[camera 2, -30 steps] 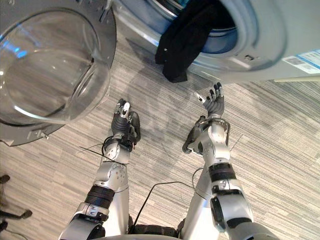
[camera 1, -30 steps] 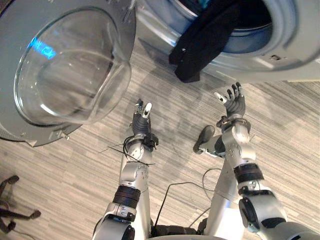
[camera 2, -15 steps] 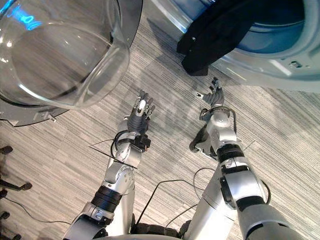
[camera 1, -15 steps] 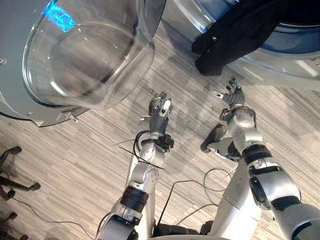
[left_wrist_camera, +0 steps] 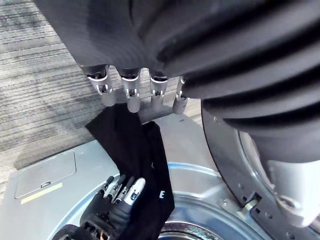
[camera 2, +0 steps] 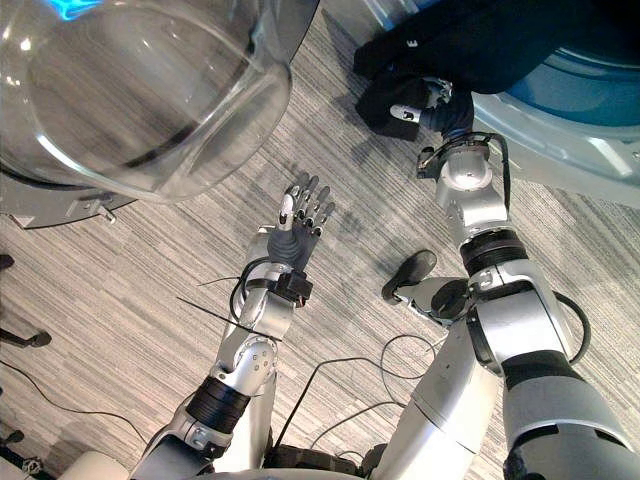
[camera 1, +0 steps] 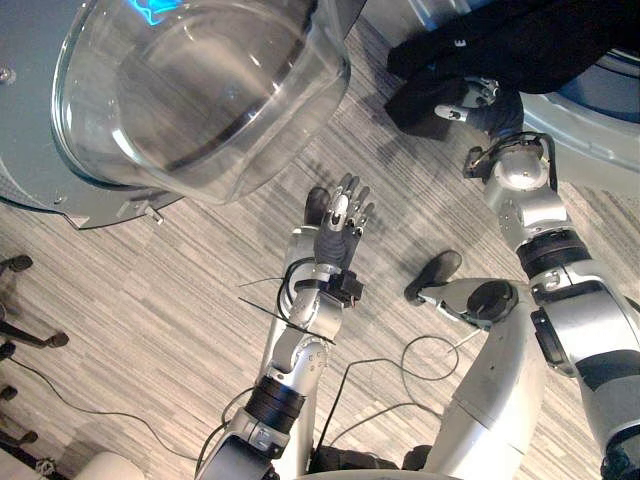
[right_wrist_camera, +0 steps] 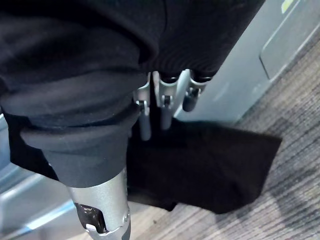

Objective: Pick up the laundry basket with both hands and put the clothes into the washing machine.

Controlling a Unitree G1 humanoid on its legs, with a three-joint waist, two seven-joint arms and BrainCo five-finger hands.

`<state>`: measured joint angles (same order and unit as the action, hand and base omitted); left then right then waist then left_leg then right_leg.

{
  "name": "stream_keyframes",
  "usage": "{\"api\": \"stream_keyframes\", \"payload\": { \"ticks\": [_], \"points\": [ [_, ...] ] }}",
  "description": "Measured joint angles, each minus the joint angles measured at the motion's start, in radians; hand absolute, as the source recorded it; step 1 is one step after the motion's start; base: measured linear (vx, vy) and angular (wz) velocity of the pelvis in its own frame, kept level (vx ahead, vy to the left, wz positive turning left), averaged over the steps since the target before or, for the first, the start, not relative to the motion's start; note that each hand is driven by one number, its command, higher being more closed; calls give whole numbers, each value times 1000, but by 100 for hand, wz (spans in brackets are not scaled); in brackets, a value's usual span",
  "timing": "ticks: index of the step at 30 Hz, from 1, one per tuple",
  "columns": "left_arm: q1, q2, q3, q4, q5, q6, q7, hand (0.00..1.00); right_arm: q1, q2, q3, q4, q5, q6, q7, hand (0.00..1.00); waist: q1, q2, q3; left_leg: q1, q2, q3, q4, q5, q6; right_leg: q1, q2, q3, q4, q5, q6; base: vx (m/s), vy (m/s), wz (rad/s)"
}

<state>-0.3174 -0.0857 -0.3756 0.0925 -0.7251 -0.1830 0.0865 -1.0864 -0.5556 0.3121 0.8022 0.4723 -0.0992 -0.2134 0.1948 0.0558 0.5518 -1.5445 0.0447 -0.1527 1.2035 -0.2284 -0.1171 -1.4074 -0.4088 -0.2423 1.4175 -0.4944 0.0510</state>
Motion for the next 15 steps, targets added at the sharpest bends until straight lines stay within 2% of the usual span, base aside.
{"api": "stream_keyframes", "payload": {
  "ticks": [1, 2, 3, 9, 15],
  "points": [
    [3, 1, -4, -7, -4, -1, 0, 0, -7, -5, 10, 2, 3, 0, 1, 0, -1, 0, 0, -4, -2, -4, 0, 2, -1, -1, -1, -3, 0, 0, 0, -20, 18, 8],
    [6, 3, -16, -15, -10, -1, 0, 0, -26, -8, 22, 17, 11, 0, 2, 100, -2, 0, 0, -8, -11, -11, -2, 7, -7, -6, -7, -4, 0, 0, -3, -21, 22, 9],
    [8, 4, -22, -21, -10, 0, 1, 0, -48, -7, 29, 38, 32, 1, 2, 100, -1, 0, 0, -11, -12, -9, -6, 10, -9, -12, -12, -4, -1, 1, -17, -22, 22, 9],
    [10, 5, -26, -26, -11, 0, 2, 0, -141, -1, 90, 142, 120, 19, 18, 100, -1, -1, 1, -13, -14, -13, -30, 29, -14, -14, -14, -16, -14, 7, -28, -12, 11, 3],
    [10, 5, -27, -26, -13, 0, 9, 0, -168, 1, 98, 165, 180, 22, 20, 100, -2, -2, 1, -13, -15, -16, -51, 40, -15, -12, -14, -28, -31, 15, -42, 1, 16, 1]
  ]
}}
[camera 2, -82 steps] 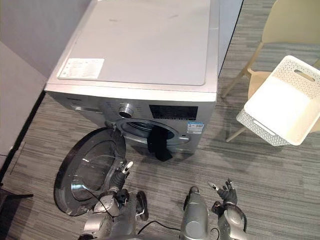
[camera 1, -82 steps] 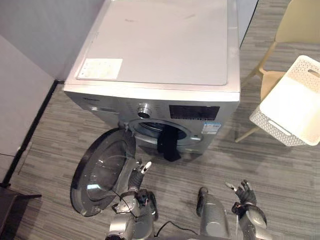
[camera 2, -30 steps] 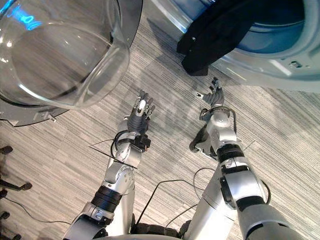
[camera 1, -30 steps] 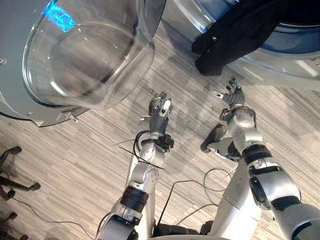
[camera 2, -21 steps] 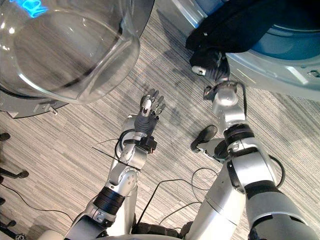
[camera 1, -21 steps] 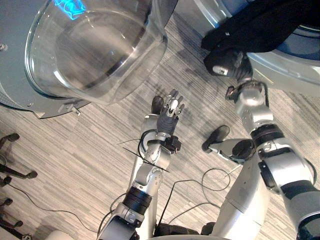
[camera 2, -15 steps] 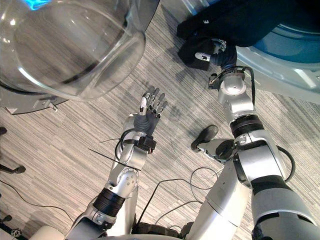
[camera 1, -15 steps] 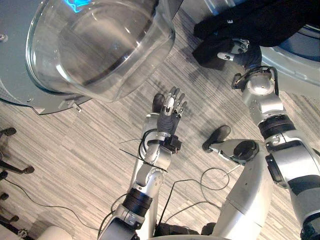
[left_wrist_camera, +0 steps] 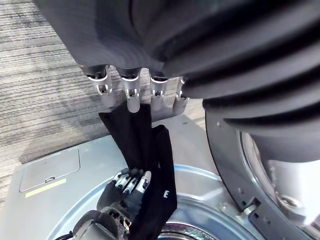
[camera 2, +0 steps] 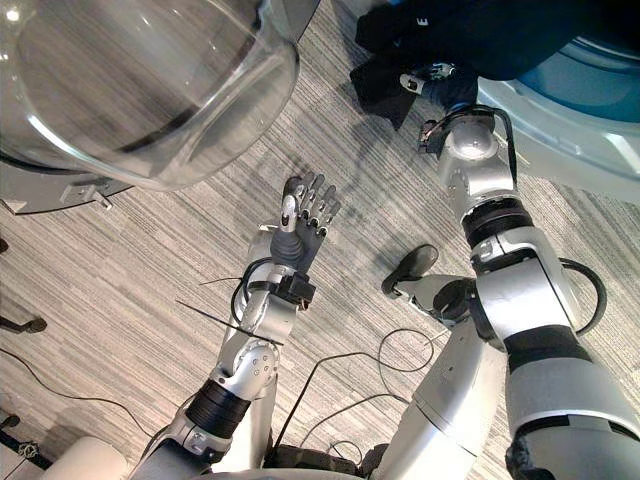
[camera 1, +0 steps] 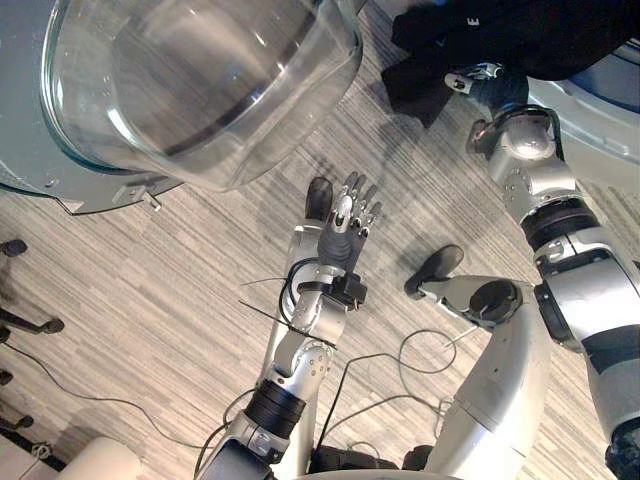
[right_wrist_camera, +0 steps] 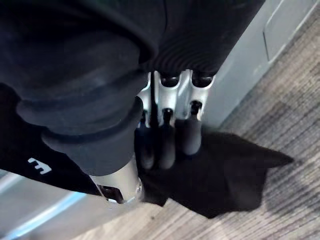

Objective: Pick up the laundry basket with both hands and put the clothes into the washing machine.

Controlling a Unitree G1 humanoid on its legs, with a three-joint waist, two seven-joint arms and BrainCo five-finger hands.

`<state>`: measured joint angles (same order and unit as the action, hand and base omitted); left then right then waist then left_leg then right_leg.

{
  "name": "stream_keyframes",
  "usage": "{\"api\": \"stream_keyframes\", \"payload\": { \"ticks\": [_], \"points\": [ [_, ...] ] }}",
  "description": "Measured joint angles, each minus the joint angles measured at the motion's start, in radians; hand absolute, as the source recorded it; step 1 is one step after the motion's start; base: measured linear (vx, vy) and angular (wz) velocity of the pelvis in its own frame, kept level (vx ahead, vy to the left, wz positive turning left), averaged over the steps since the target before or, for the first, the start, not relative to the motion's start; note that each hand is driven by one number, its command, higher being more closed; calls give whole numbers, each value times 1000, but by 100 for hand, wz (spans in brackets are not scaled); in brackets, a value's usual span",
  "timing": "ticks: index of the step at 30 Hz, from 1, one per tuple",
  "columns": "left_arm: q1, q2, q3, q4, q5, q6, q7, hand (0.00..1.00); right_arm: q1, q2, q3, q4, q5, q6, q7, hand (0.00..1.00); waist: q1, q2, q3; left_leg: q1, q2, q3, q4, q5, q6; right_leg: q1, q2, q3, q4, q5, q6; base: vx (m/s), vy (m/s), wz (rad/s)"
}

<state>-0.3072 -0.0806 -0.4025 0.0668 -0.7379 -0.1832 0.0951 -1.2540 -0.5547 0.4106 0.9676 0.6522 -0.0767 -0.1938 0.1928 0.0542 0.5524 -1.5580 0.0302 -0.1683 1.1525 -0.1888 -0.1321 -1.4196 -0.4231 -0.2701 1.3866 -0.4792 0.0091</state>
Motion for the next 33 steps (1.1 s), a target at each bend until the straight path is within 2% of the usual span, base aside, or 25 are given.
{"api": "stream_keyframes", "payload": {
  "ticks": [7, 10, 12, 15, 18, 19, 21, 27, 29, 33],
  "points": [
    [7, 2, 24, 2, 0, 0, 18, 0, -21, 39, -8, -4, 87, 0, -22, 100, -19, -7, -1, 8, 5, -1, -34, 27, 4, 11, 5, -12, -31, 18, -9, -3, 20, 2],
    [13, 3, 58, 9, -8, 0, 19, 0, -2, 88, -68, -84, 137, -4, -32, 100, -46, -12, -1, 21, 7, -7, -42, 31, 2, 25, 15, -16, -46, 26, -2, -30, 39, -10],
    [4, 3, 97, 40, -10, 0, 22, 0, 26, 122, -171, -212, 174, -71, -73, 100, -57, -13, -1, 40, 24, 5, -73, 42, 15, 36, 30, -13, -78, 45, 11, -50, 42, -17],
    [-18, 6, 144, 98, -19, -1, 43, 0, 25, 119, -295, -357, 185, -168, -127, 100, -71, -28, -4, 76, 41, 17, -113, 58, 15, 59, 54, -8, -126, 75, 9, -52, 45, -20],
    [-50, 16, 179, 179, -22, -3, 43, 0, 24, 115, -381, -456, 204, -230, -159, 100, -78, -42, -5, 120, 61, 25, -150, 64, 20, 98, 77, -11, -173, 93, 17, -25, 34, -20],
    [-62, 25, 180, 213, -34, -3, 44, 0, 24, 114, -405, -510, 206, -242, -174, 100, -92, -46, -6, 136, 62, 25, -167, 68, 19, 113, 80, -14, -191, 98, 15, -10, 15, -10],
    [-72, 38, 183, 243, -36, -2, 46, 0, 24, 117, -413, -566, 221, -267, -182, 100, -100, -49, -7, 151, 74, 26, -183, 73, 17, 131, 95, -21, -218, 109, 9, 6, 12, -13],
    [-83, 36, 199, 262, -37, -1, 60, 0, 24, 136, -429, -623, 231, -273, -249, 100, -98, -50, -7, 158, 83, 21, -197, 78, 12, 150, 114, -34, -257, 127, -3, 17, 8, -5],
    [-83, 37, 201, 263, -37, -1, 60, 0, 0, 134, -430, -566, 206, -273, -264, 100, -98, -50, -7, 159, 86, 16, -195, 78, 13, 156, 114, -38, -263, 130, -1, -13, 26, -6],
    [-84, 34, 200, 267, -38, -1, 58, 0, -96, 90, -409, -417, 214, -260, -248, 100, -96, -50, -7, 159, 89, 13, -209, 80, 16, 160, 115, -43, -277, 139, 10, -51, 26, -4]
  ]
}}
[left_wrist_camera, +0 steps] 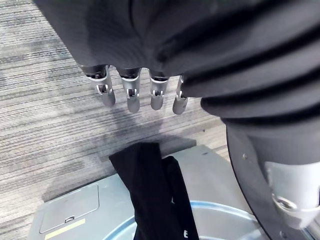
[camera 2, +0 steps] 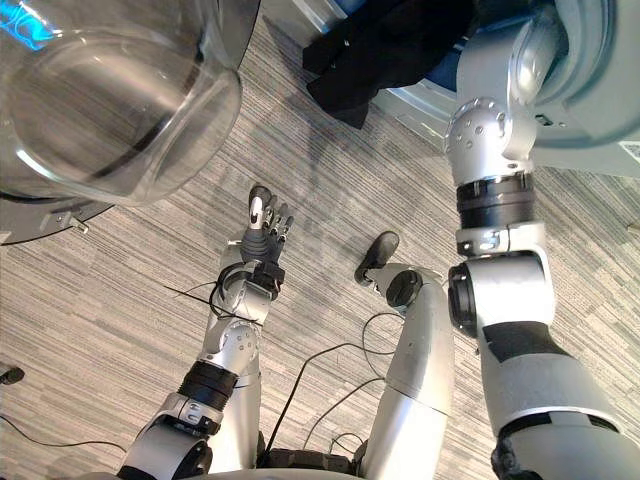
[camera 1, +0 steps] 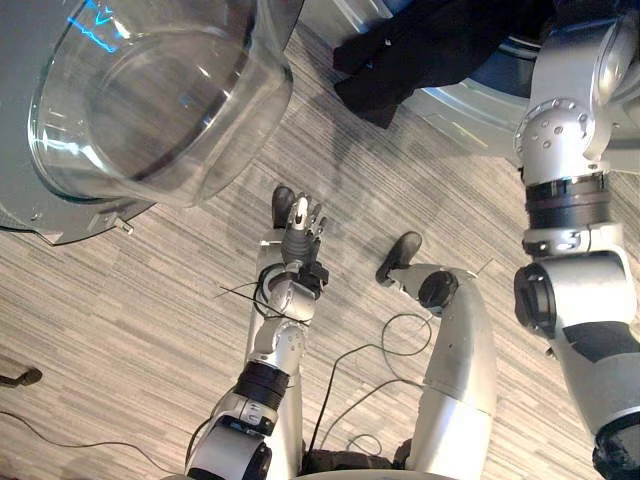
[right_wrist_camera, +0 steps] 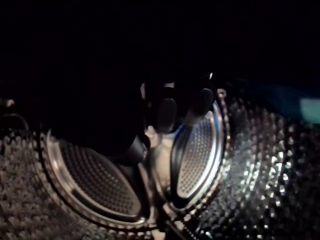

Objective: Pick up the laundry basket with both hands and put the clothes into the washing machine.

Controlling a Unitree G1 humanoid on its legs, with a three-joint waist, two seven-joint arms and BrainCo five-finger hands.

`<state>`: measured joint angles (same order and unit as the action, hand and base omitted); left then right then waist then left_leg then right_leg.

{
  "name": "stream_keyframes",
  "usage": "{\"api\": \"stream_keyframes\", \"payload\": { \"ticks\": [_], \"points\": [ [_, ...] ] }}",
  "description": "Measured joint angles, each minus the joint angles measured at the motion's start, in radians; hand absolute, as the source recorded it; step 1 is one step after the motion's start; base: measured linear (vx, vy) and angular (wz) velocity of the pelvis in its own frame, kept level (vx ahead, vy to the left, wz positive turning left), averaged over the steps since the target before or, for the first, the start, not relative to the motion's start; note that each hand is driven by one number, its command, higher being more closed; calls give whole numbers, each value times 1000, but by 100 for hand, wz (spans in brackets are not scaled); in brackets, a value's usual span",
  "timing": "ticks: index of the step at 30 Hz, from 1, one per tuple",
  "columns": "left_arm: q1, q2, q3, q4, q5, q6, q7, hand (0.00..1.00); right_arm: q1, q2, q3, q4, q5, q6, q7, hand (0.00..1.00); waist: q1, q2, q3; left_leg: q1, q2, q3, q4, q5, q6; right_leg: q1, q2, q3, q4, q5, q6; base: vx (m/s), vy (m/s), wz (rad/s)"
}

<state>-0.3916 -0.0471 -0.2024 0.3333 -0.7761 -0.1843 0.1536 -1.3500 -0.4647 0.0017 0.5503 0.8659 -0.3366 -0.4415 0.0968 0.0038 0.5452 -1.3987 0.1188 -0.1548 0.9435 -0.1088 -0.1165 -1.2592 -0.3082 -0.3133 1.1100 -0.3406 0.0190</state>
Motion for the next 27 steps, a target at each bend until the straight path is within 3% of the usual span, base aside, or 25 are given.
{"api": "stream_keyframes", "payload": {
  "ticks": [1, 7, 12, 18, 24, 27],
  "points": [
    [0, 0, 0, 0, 0, 0, 0, 0, -4, -4, 9, 13, 0, 3, 7, 0, 0, 0, 0, 0, 0, 1, -4, 3, 4, 0, 0, -1, -3, 2, 2, -57, 24, 0],
    [-11, -2, -2, 25, -1, 0, 0, 0, -32, -24, 75, 121, 0, 57, 75, 0, 0, -6, -3, 8, 2, 13, -20, 12, 10, 2, 1, 1, -14, 14, -6, -22, 9, 0],
    [-17, -2, 2, 41, -1, -1, 0, 0, 64, -4, 133, 64, -25, 73, 107, 0, -2, -9, -6, 13, 4, 5, -17, 12, 10, 14, 14, -8, -23, 14, -7, -3, -2, -1],
    [-17, 0, 18, 61, -1, -1, 1, 0, 355, 114, 186, -66, -140, 89, 151, 0, -4, -51, -33, 14, 5, -6, -17, 8, 14, 27, 20, -17, -28, 12, -3, -13, 2, 1],
    [-16, 3, 20, 69, 0, 0, 0, 0, 500, 143, 197, -64, -268, 131, 199, 0, 0, -77, -48, 17, 1, -6, -20, 5, 19, 34, 9, -20, -30, 9, 1, -29, 10, 2],
    [-16, 3, 20, 69, 2, 1, -1, 0, 516, 145, 198, -44, -317, 152, 213, 0, 1, -77, -48, 17, -3, -7, -25, 6, 19, 35, 9, -24, -31, 8, 2, -16, -1, 5]
  ]
}}
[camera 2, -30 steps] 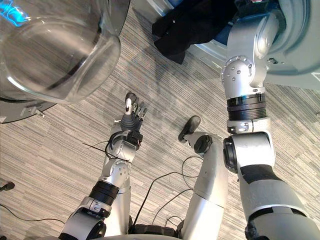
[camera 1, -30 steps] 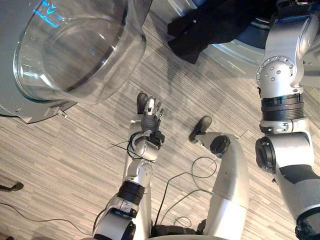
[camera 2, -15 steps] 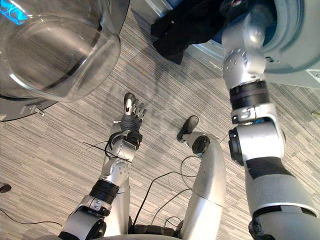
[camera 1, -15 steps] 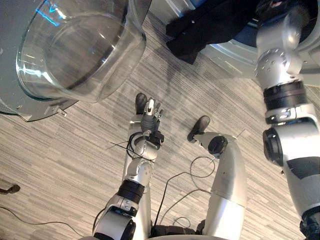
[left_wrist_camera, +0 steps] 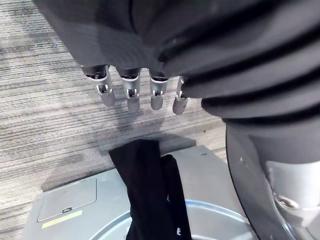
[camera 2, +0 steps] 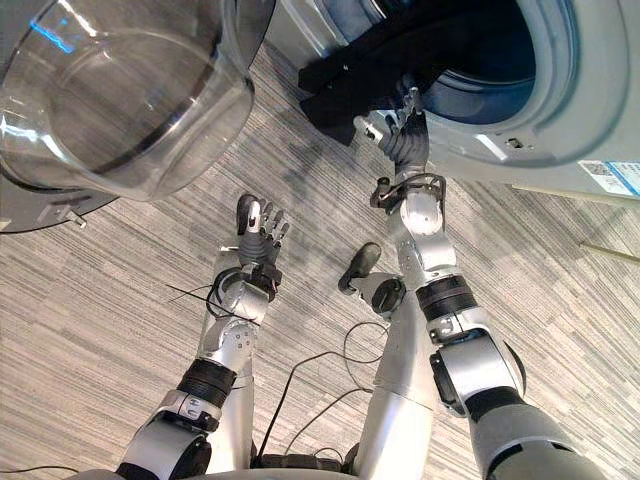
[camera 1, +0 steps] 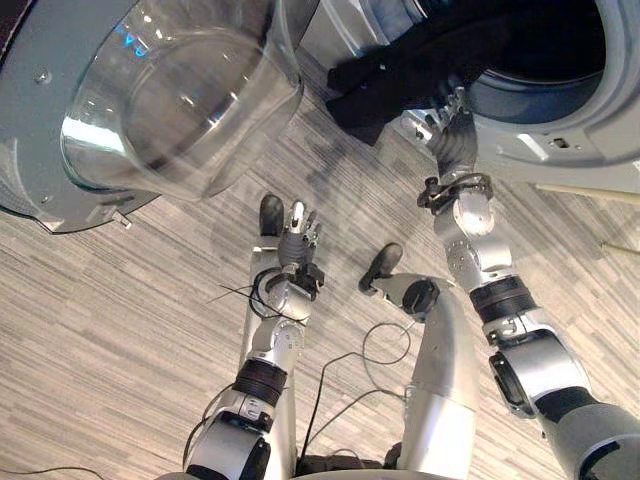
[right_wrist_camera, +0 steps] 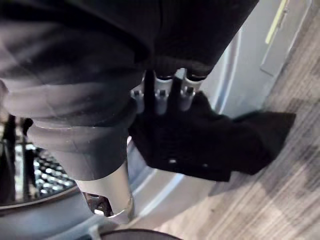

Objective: Pick up the laundry basket with both hands and put the clothes into the washing machine.

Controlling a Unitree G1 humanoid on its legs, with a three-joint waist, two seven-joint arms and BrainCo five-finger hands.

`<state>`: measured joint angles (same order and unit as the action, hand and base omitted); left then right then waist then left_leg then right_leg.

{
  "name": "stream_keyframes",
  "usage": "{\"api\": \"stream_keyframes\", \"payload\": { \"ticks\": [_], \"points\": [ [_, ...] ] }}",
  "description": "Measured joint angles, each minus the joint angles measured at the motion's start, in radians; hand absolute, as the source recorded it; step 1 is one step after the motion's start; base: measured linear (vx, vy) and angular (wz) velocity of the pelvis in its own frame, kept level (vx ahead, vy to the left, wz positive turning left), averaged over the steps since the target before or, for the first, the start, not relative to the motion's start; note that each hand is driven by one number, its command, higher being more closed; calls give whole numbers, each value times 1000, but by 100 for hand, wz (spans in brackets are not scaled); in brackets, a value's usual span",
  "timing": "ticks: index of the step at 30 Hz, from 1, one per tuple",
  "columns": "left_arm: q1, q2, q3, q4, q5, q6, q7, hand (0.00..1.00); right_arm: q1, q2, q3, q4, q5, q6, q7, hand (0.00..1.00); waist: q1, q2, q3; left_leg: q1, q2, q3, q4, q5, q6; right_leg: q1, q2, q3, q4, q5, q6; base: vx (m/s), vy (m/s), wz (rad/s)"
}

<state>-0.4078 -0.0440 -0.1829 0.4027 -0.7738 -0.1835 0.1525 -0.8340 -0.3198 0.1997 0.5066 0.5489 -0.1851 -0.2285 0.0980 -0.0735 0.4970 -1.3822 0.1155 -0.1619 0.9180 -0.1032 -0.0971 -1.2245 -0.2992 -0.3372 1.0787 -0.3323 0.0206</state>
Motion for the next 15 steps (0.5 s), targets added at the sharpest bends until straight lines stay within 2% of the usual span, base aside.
{"api": "stream_keyframes", "payload": {
  "ticks": [5, 8, 12, 15],
  "points": [
    [0, -4, -4, 0, 2, 0, -1, 0, -5, -1, -2, 106, -55, 20, 10, 0, 6, 0, 0, -3, -19, -7, -12, 1, -1, 2, -14, -12, 1, -8, 1, -1, 4, 12],
    [-1, -14, -14, -8, 2, 0, -1, 0, -23, -1, -2, 202, -88, 40, 7, 0, 21, 0, 0, -12, -32, -19, -14, 1, -2, 5, -21, -26, 3, -19, 2, 1, 9, 15],
    [-1, -32, -53, -20, 4, -2, -4, 0, -83, -2, 6, 334, -88, 49, -19, 0, 33, 2, 1, -27, -66, -39, -11, 4, -7, 3, -62, -48, 38, -51, 0, -6, -6, 36],
    [0, -49, -89, -40, 4, -3, -14, 0, -122, -13, 24, 404, -88, 61, -36, 0, 55, 8, 4, -46, -89, -46, -7, 4, -7, -7, -89, -59, 60, -69, 6, -13, 7, 28]
  ]
}}
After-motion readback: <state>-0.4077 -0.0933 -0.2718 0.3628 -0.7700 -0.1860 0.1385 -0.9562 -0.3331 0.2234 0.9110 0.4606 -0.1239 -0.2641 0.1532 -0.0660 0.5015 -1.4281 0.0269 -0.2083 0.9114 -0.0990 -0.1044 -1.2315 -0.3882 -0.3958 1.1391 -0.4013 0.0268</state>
